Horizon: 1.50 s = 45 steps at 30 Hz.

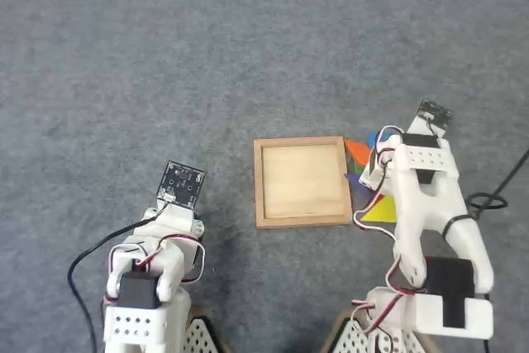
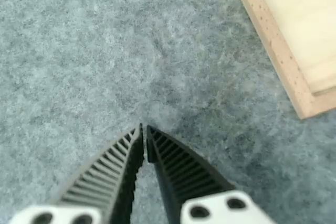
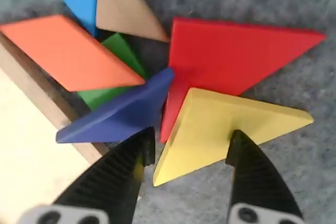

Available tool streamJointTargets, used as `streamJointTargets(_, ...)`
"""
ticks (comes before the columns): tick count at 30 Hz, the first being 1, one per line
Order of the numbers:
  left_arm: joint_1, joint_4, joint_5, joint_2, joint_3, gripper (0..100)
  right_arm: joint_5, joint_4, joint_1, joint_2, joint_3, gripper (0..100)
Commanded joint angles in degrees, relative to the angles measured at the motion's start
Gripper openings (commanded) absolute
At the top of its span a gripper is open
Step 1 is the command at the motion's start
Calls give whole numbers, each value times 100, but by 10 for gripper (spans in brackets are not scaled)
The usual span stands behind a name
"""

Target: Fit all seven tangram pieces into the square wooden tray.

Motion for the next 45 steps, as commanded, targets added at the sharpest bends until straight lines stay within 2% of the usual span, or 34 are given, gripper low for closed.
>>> streamJointTargets(1,-26,26,44,-141,-66,13,-88,48,57,286,-9,226)
streamJointTargets(4,-26,26,44,-141,-66,13,-79,48,295,312,-70,224)
streamJointTargets(10,-26,26,44,-141,-66,13,-44,-66,1640,330,-220,226)
streamJointTargets(13,-26,26,44,-141,-66,13,149,-136,1938,295,-360,227)
streamJointTargets(16,-26,26,44,-141,-66,13,466,-110,1930,312,-545,227)
streamJointTargets(22,-26,26,44,-141,-66,13,484,-145,1666,259,-721,225)
streamJointTargets(26,-26,26,44,-141,-66,13,431,259,2255,259,-1354,225)
streamJointTargets(29,-26,26,44,-141,-66,13,53,1068,2343,259,-1679,227)
streamJointTargets(33,-26,26,44,-141,-66,13,-519,1701,1710,312,-1758,227)
streamJointTargets(36,-26,26,44,-141,-66,13,-791,1349,1393,321,-1644,227)
streamJointTargets(41,-26,26,44,-141,-66,13,-949,725,1499,330,-1310,232)
streamJointTargets(45,-26,26,44,-141,-66,13,-985,391,1499,330,-1020,346)
